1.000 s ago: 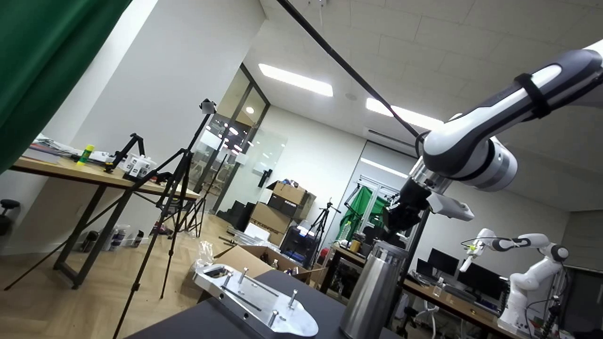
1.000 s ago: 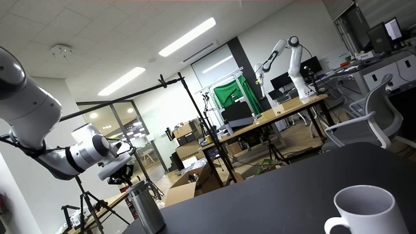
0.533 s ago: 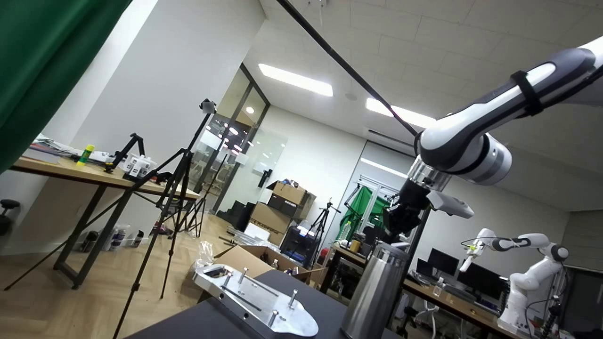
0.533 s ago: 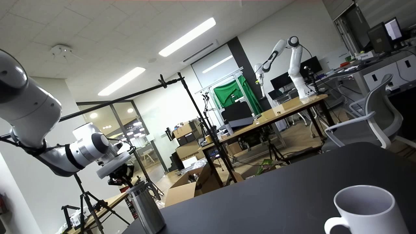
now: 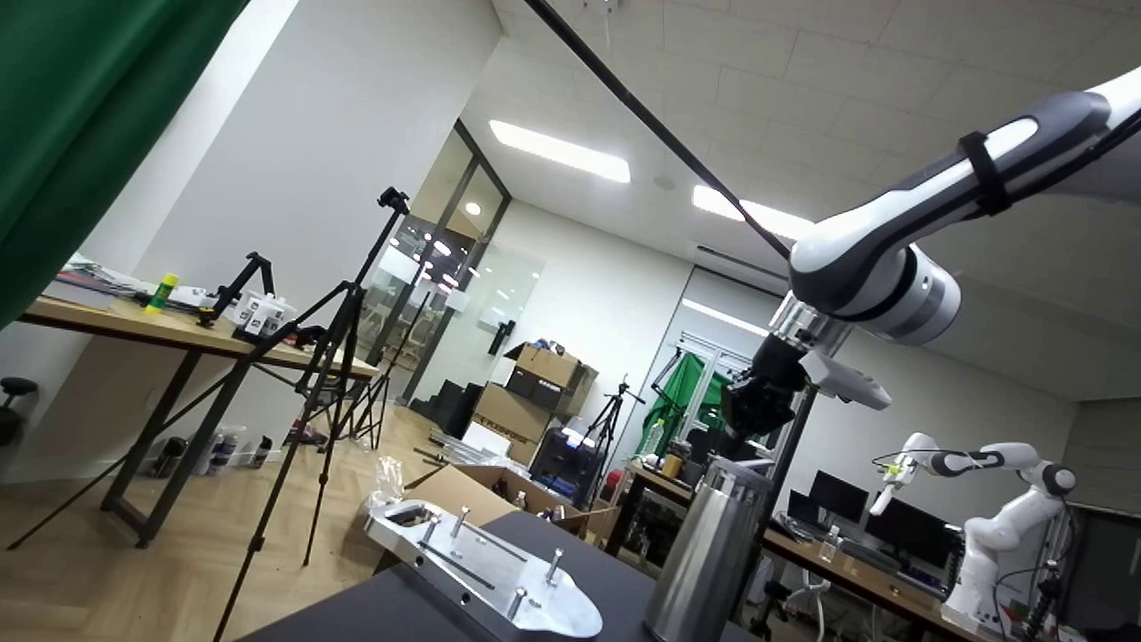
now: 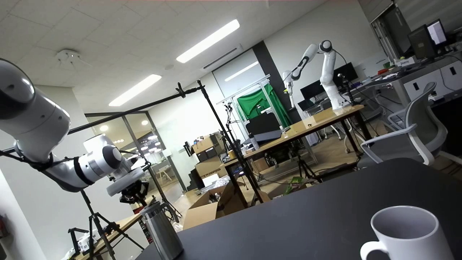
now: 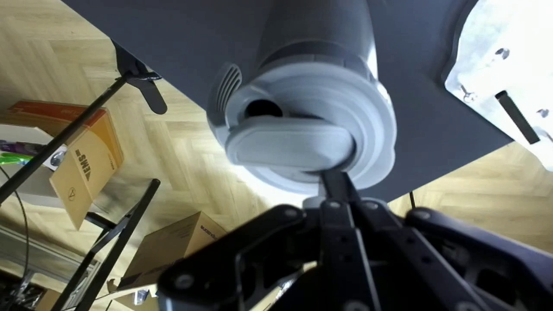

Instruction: Open the mouth of the flask

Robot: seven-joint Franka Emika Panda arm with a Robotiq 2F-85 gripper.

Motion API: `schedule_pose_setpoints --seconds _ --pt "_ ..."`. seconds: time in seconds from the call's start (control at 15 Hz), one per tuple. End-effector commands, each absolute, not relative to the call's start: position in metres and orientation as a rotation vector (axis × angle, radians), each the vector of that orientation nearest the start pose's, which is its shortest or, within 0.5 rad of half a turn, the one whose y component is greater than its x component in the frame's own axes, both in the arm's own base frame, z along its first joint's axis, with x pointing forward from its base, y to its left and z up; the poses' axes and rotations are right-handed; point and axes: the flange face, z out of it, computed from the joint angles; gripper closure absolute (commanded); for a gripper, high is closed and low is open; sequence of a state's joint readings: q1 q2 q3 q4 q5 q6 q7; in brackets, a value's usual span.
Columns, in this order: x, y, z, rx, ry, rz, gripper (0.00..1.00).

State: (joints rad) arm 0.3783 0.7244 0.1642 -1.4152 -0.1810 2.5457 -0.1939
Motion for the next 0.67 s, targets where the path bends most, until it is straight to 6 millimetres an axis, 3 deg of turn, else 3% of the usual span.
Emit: schedule_pose_setpoints --seconds 0.0,0.2,0.33,0.6 --pt "0.673 0.365 0.362 -2.800 -1.049 -0.738 1.00" --pt "0.670 0.353 0.390 -2.822 -1.023 -0.770 1.00" --pt "0.665 0.340 0.402 -2.890 -1.045 -0.700 0.73" --pt "0.651 0.312 0.416 -2.978 -1.054 -0.462 0.46"
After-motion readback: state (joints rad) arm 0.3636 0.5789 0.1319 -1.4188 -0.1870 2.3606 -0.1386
